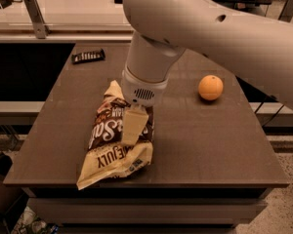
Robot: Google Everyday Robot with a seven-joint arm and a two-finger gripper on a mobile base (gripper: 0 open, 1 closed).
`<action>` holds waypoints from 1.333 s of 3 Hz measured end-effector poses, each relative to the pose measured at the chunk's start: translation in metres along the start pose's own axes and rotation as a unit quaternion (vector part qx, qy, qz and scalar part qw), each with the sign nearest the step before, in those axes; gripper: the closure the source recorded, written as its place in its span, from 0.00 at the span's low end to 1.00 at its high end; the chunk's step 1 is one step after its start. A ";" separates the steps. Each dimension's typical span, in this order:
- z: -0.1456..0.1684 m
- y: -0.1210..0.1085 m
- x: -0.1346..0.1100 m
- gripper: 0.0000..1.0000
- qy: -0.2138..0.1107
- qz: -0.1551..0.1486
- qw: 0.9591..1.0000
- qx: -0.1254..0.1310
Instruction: Move brown chip bag near rxbar chocolate
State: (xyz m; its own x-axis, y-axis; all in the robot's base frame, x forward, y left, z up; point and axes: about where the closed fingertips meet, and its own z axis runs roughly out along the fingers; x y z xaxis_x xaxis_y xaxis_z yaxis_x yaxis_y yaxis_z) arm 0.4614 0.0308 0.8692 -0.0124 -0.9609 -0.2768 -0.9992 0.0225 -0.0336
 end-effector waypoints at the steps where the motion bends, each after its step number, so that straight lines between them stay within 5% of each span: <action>1: -0.029 -0.019 0.009 1.00 0.006 0.003 0.999 0.033; 4: -0.132 -0.116 0.012 1.00 0.001 -0.025 0.991 0.135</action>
Offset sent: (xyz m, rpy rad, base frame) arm 0.0818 -0.0589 0.1033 -0.0153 -0.2271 -0.0730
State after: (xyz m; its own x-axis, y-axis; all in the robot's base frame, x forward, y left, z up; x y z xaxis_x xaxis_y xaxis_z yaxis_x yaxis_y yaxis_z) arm 0.5718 -0.0196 0.9964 0.0365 -0.9632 -0.2663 -0.9518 0.0477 -0.3030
